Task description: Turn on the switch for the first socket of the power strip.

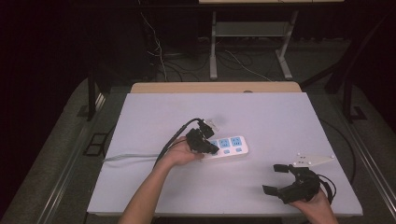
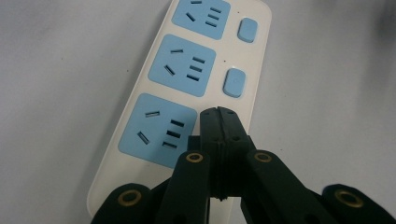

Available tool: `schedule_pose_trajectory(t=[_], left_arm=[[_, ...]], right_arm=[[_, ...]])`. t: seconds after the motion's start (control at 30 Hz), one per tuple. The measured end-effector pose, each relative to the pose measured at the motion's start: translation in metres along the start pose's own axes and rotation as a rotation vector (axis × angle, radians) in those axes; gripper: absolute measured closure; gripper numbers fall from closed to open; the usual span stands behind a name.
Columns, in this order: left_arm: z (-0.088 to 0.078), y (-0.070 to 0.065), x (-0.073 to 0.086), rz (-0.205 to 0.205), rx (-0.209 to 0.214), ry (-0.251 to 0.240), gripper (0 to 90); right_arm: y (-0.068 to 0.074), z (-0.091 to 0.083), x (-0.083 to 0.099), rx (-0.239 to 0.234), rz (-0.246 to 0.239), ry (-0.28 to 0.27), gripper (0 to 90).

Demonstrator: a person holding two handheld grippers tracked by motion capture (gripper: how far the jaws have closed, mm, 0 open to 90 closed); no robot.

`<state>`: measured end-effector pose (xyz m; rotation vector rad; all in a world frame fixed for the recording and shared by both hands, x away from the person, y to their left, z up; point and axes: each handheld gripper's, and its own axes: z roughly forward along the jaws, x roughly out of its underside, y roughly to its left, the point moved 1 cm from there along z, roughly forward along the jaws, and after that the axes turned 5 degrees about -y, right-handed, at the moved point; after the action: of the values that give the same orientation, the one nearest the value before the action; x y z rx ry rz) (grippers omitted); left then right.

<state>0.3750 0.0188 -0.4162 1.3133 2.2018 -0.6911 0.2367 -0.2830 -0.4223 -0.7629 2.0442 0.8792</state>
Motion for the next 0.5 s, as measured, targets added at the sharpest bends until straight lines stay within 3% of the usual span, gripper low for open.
schedule_pose_trajectory(t=[0.1, 0.23, 0.5], left_arm=[[0.0010, -0.0017, 0.0016, 0.004, -0.016, -0.005, 89.8], [0.0003, -0.0007, 0.0049, -0.030, -0.012, -0.031, 89.8], [-0.0002, 0.0014, 0.0066, -0.039, 0.000, -0.045, 89.6]], right_arm=[[-0.0002, -0.0004, -0.0001, 0.000, -0.003, 0.000, 0.3], [-0.0004, -0.0014, -0.0002, 0.002, -0.007, -0.002, 0.2], [-0.0015, -0.0014, 0.0000, 0.006, -0.003, 0.000, 0.3]])
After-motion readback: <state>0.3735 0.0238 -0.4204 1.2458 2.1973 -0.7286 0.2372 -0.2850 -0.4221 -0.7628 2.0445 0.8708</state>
